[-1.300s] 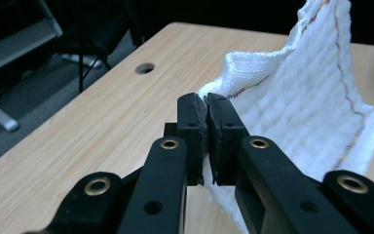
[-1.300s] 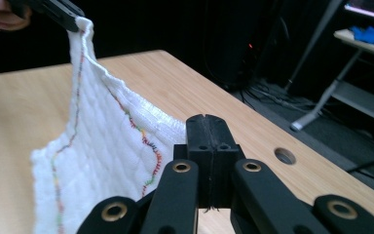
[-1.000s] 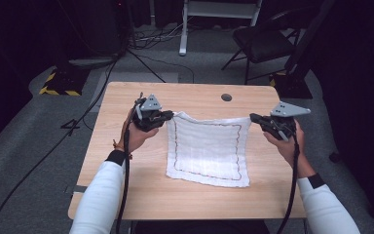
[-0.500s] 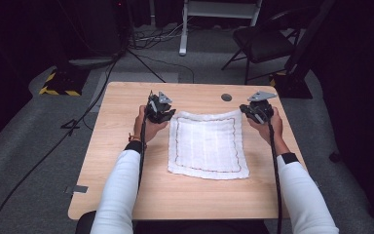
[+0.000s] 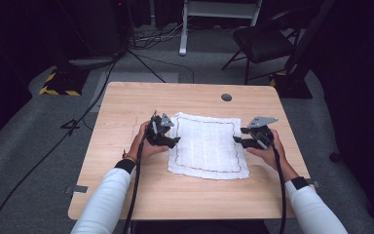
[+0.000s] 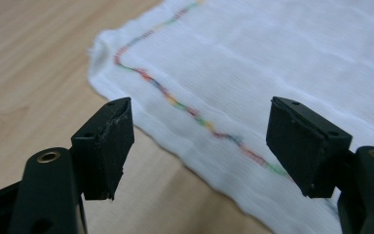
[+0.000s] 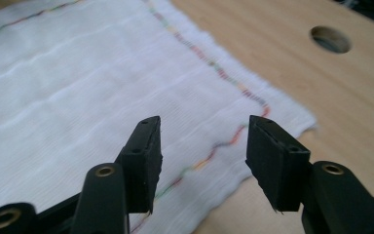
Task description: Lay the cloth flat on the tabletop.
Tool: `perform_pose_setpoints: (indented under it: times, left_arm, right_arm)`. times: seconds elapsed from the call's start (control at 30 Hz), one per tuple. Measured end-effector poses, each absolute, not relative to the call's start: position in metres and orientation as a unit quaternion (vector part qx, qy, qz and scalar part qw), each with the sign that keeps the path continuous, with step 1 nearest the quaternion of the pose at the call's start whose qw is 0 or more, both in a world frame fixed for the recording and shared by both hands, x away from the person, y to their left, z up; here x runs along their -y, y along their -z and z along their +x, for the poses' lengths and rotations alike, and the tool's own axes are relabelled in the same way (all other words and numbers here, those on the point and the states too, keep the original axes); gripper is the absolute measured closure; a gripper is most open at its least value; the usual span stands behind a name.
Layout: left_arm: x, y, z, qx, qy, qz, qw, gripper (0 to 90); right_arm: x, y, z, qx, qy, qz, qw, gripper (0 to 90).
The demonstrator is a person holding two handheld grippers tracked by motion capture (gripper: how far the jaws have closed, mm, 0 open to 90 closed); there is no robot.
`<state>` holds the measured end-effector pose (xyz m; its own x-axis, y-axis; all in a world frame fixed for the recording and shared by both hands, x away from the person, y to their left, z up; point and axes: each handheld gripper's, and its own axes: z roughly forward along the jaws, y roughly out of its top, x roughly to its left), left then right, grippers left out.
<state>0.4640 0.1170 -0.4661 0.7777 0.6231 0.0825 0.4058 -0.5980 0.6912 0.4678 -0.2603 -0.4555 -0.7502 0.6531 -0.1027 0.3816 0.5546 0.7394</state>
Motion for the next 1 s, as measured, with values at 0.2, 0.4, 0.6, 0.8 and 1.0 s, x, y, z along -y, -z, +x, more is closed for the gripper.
perform_pose_setpoints:
  times: [0.2, 0.4, 0.6, 0.8, 1.0]
  left_arm:
    - [-0.12, 0.473, 0.433, -0.274, -0.138, 0.889, 0.339, 25.4]
    - [-0.123, 0.486, 0.415, -0.269, -0.121, 0.9, 0.32, 22.3]
    - [-0.126, 0.493, 0.401, -0.267, -0.126, 0.9, 0.32, 22.9]
    - [-0.127, 0.494, 0.387, -0.265, -0.114, 0.9, 0.327, 23.0]
    - [-0.128, 0.493, 0.373, -0.258, -0.116, 0.903, 0.323, 22.8]
  right_arm:
    - [0.266, 0.475, 0.438, -0.882, -0.338, 0.283, 0.165, 45.1]
    - [0.275, 0.487, 0.422, -0.885, -0.326, 0.291, 0.159, 42.6]
    - [0.284, 0.49, 0.416, -0.879, -0.334, 0.302, 0.157, 41.8]
    - [0.297, 0.492, 0.409, -0.871, -0.344, 0.317, 0.149, 41.9]
    - [0.301, 0.49, 0.399, -0.875, -0.331, 0.313, 0.166, 41.7]
